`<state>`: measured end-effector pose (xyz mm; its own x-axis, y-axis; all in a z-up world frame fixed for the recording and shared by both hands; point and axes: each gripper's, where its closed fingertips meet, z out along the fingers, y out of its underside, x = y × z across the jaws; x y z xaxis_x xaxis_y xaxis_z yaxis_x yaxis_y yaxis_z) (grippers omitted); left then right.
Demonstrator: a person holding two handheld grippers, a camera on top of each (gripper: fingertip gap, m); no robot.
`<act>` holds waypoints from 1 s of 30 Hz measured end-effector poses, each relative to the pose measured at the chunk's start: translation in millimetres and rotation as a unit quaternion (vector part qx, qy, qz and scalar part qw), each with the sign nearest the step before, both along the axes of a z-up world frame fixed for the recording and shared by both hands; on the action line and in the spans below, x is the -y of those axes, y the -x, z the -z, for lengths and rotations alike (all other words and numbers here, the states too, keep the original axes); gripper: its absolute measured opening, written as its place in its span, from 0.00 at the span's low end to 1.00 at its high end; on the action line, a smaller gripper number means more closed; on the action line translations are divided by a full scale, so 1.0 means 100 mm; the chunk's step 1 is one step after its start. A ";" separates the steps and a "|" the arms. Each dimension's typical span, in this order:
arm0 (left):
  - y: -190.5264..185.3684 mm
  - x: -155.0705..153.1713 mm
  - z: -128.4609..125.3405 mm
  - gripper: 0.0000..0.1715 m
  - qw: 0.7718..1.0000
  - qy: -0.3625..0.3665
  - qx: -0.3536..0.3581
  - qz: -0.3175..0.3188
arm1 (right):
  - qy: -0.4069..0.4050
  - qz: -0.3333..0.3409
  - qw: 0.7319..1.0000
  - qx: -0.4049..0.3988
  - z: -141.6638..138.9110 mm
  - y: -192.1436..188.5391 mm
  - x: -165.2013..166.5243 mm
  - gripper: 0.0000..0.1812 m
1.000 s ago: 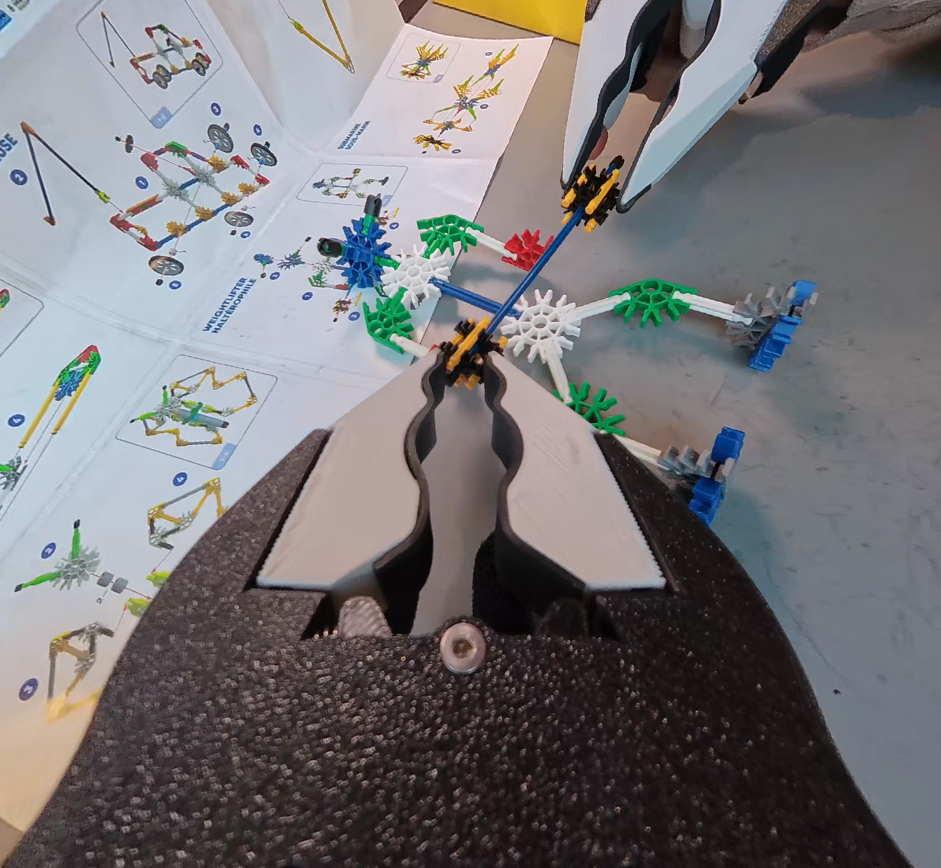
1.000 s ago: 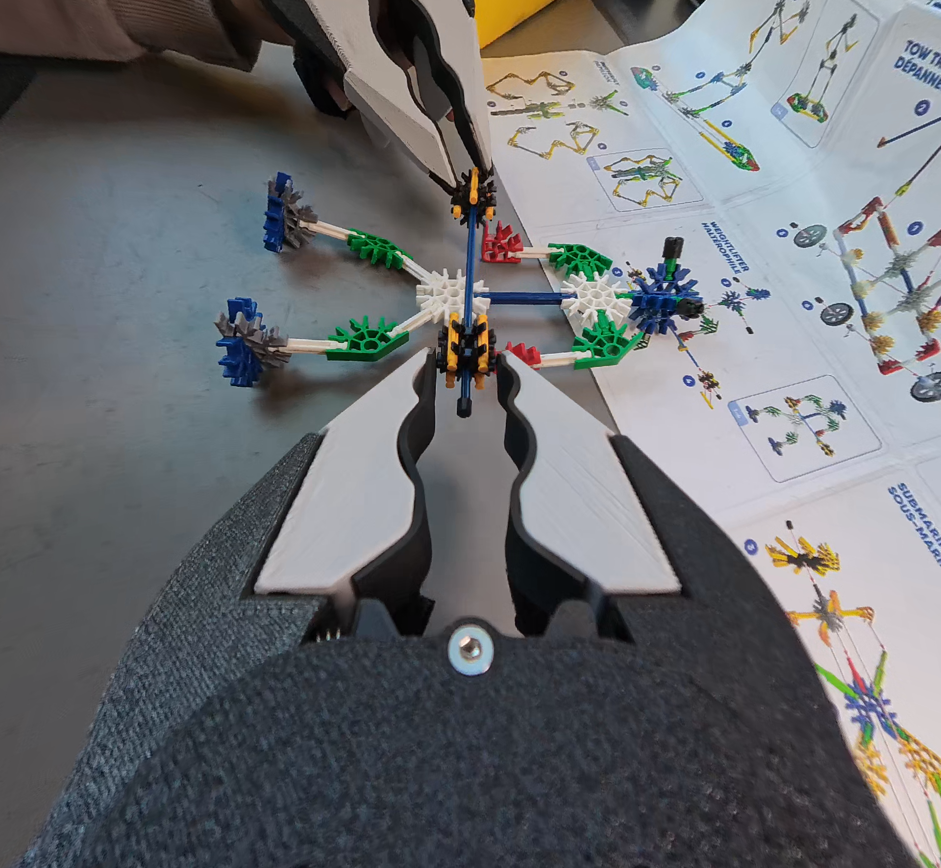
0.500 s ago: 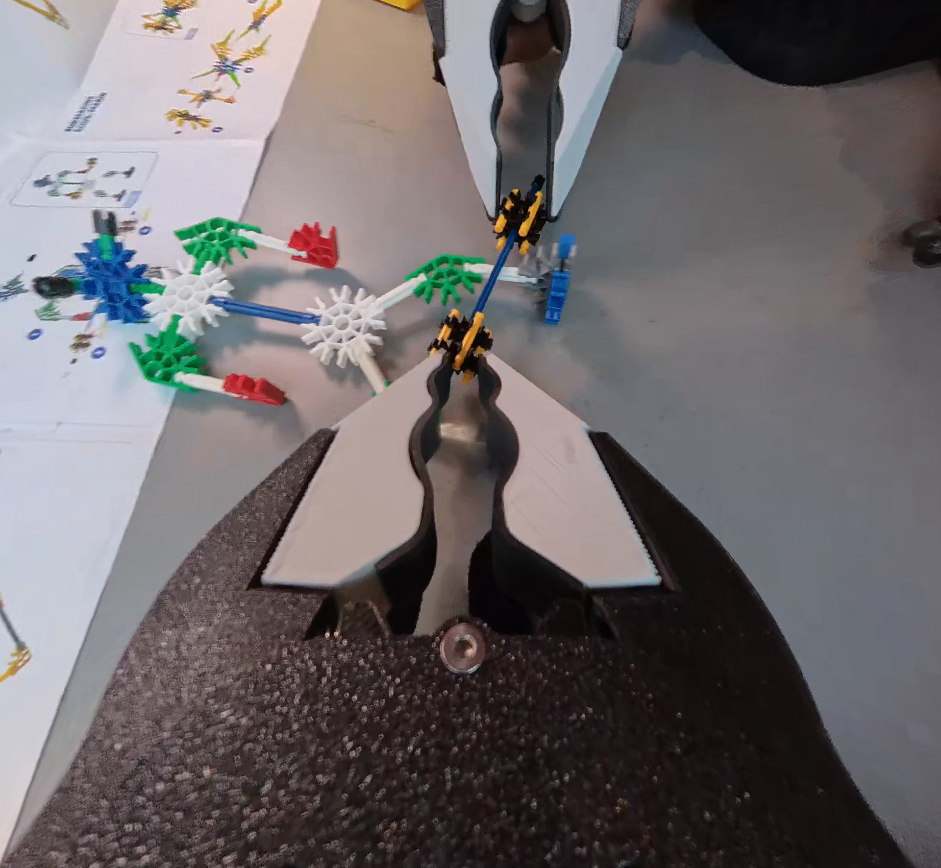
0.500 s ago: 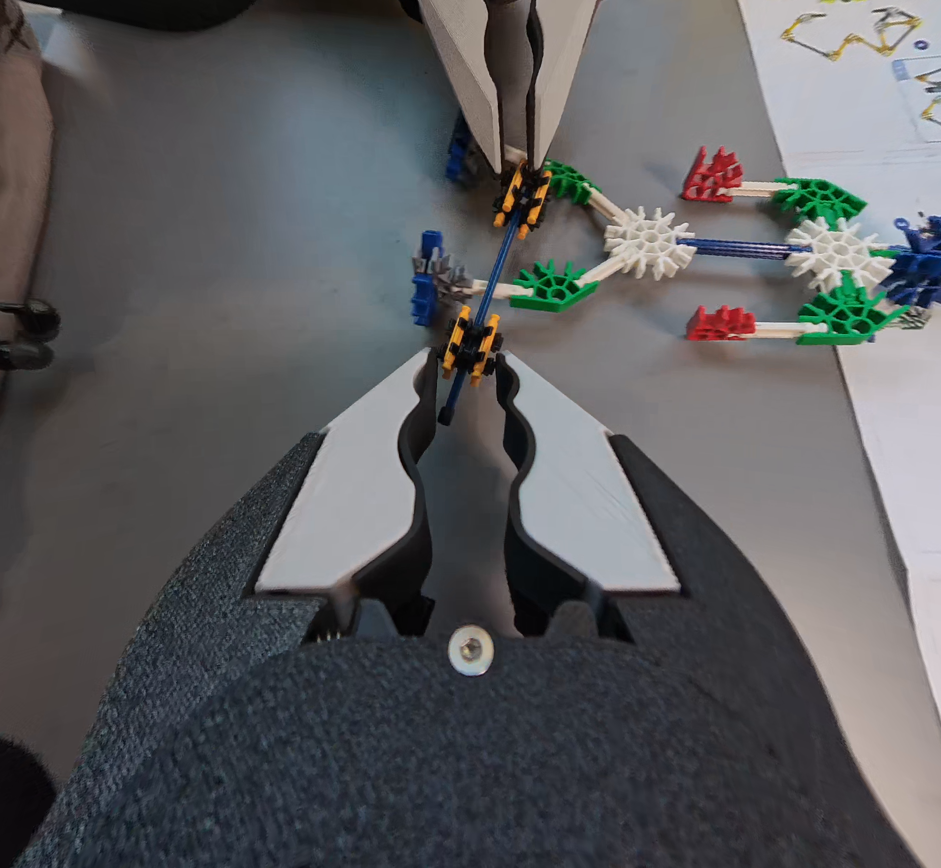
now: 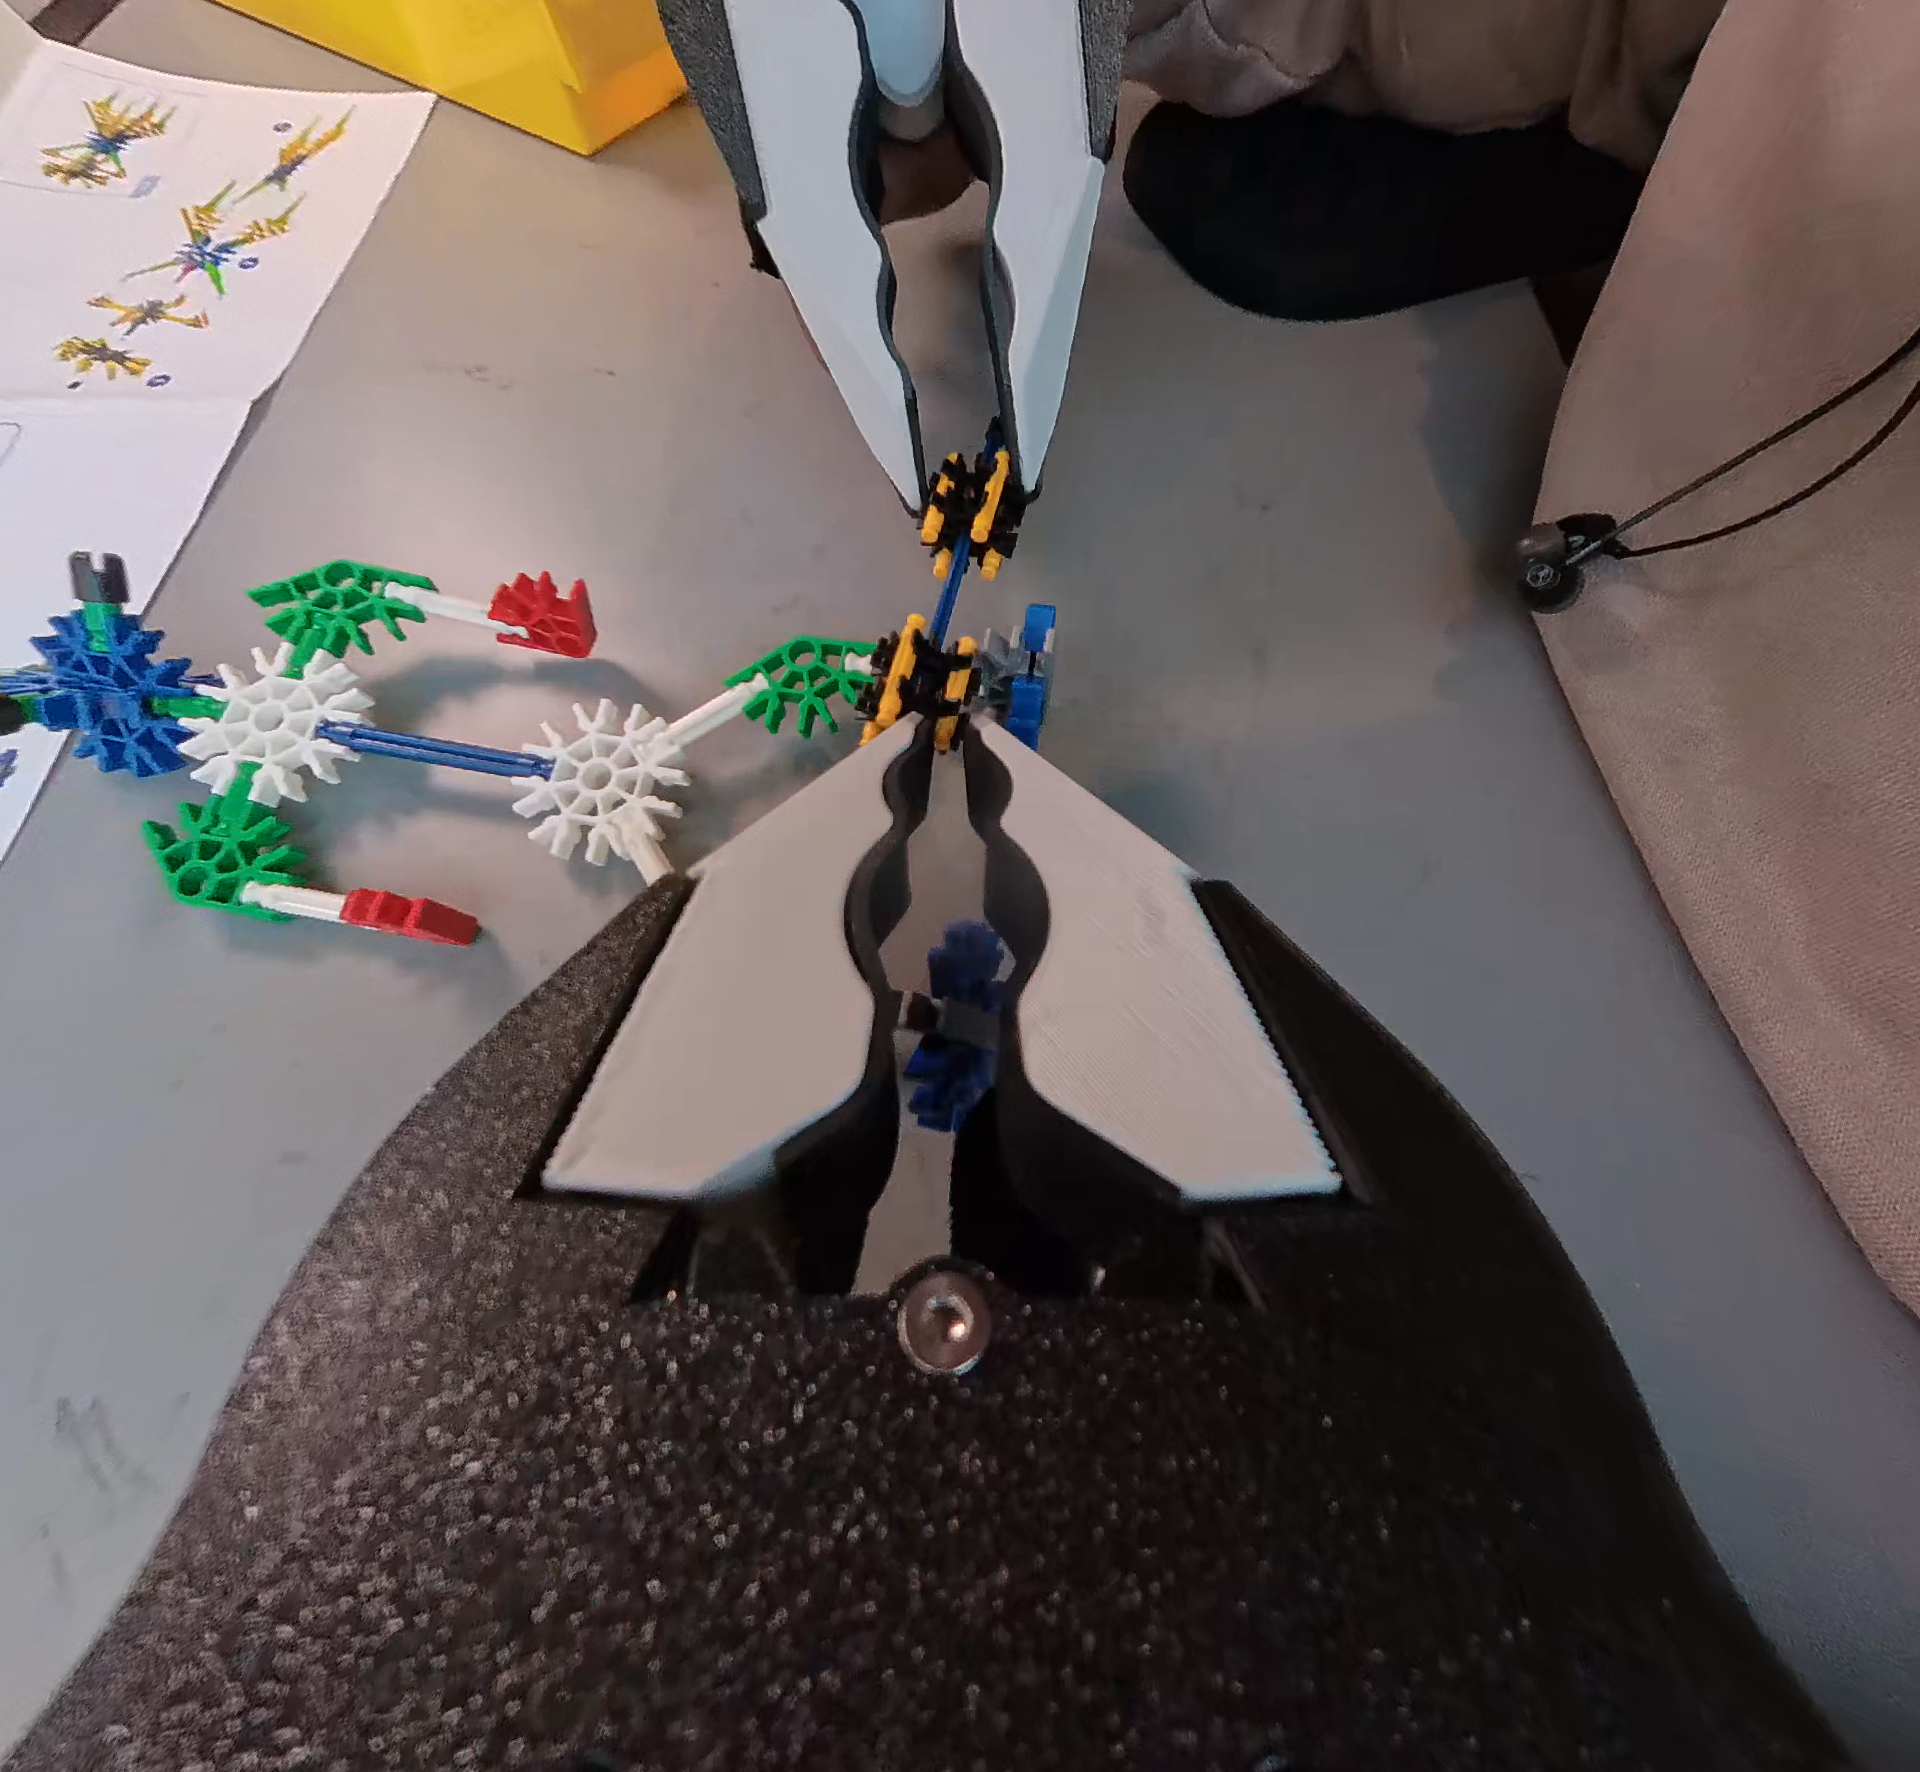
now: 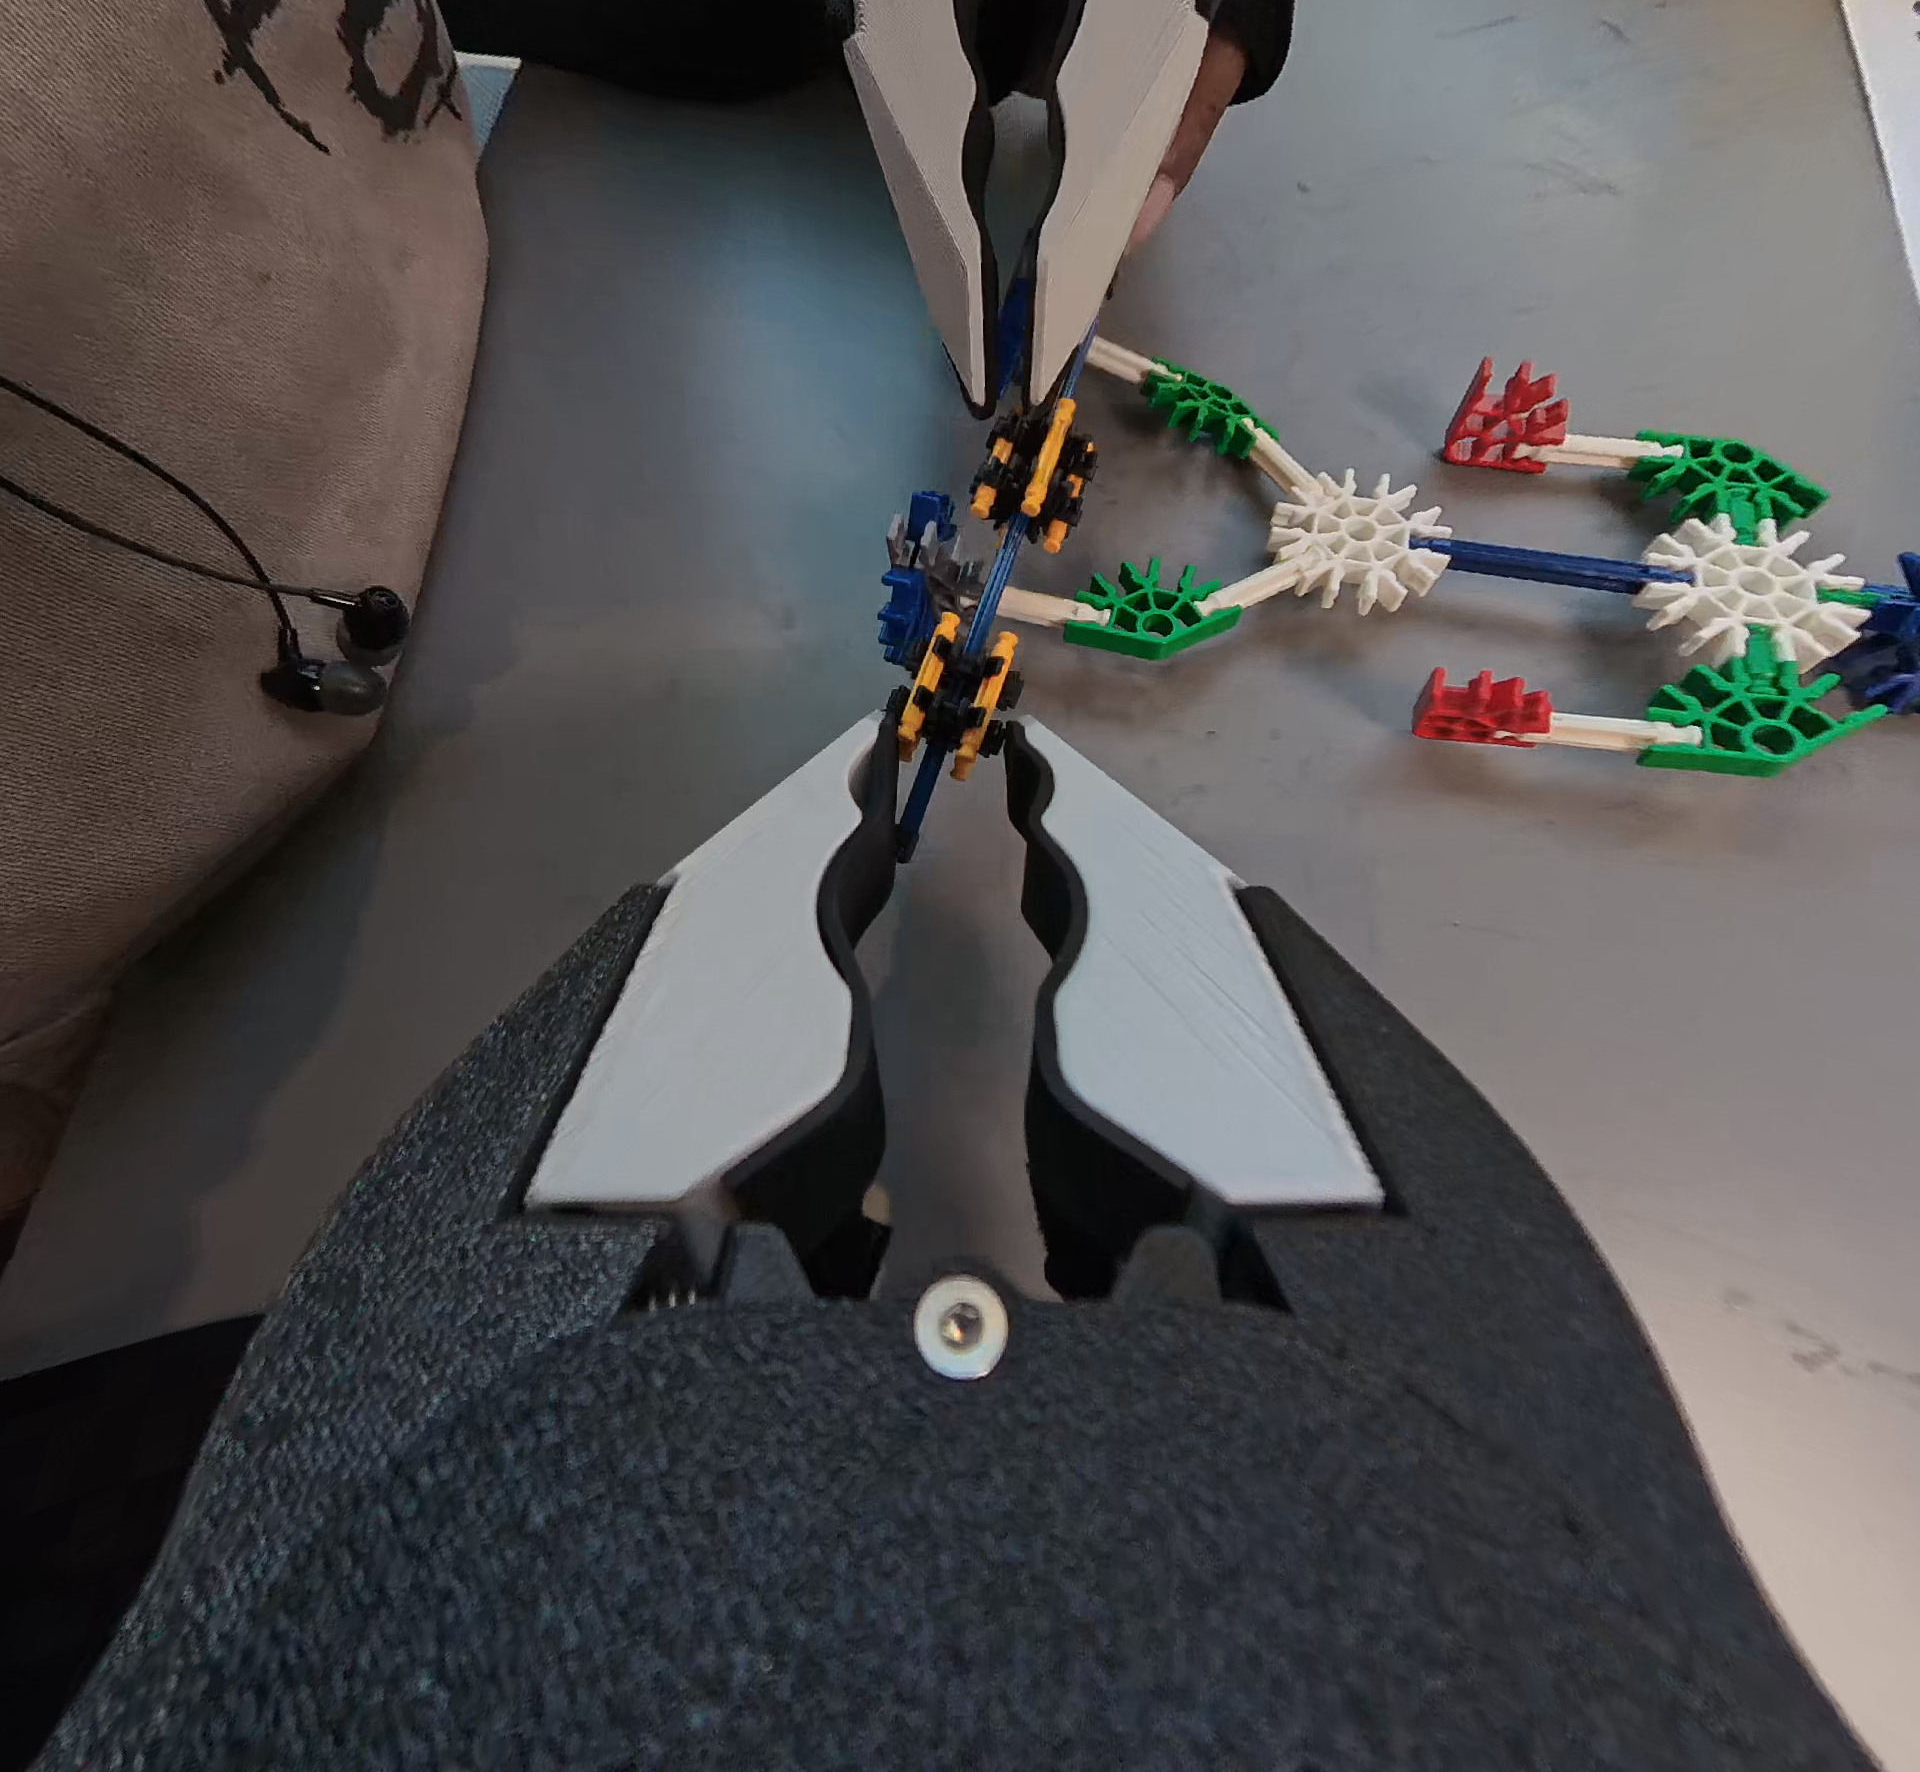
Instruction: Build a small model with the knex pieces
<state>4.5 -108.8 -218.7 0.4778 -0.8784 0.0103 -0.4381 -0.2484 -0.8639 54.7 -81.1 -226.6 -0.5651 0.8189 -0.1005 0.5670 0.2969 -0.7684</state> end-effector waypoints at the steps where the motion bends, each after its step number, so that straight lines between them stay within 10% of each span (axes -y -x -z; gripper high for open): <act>1: 0.02 -0.02 -0.05 0.03 1.000 -0.006 0.008 -0.008 | 0.001 0.004 1.000 -0.011 -0.04 0.02 -0.01 0.11; 10: 0.49 -0.29 -0.30 0.14 0.989 -0.062 0.052 -0.120 | -0.019 0.072 0.992 -0.099 -0.22 0.32 -0.23 0.10; 18: 0.72 -0.13 0.26 0.14 0.990 0.069 -0.035 -0.115 | -0.052 0.084 0.993 -0.072 -0.01 0.32 -0.33 0.10; 30: 0.47 -0.04 0.39 0.11 0.990 0.097 -0.048 -0.085 | -0.058 0.085 0.993 -0.066 0.02 0.29 -0.35 0.10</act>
<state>-42.1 -104.4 -257.4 0.6259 -0.7709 0.1179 -0.4538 -0.4830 -0.7488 25.5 -46.0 -228.9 -0.4202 0.9051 0.0653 0.5137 0.2966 -0.8051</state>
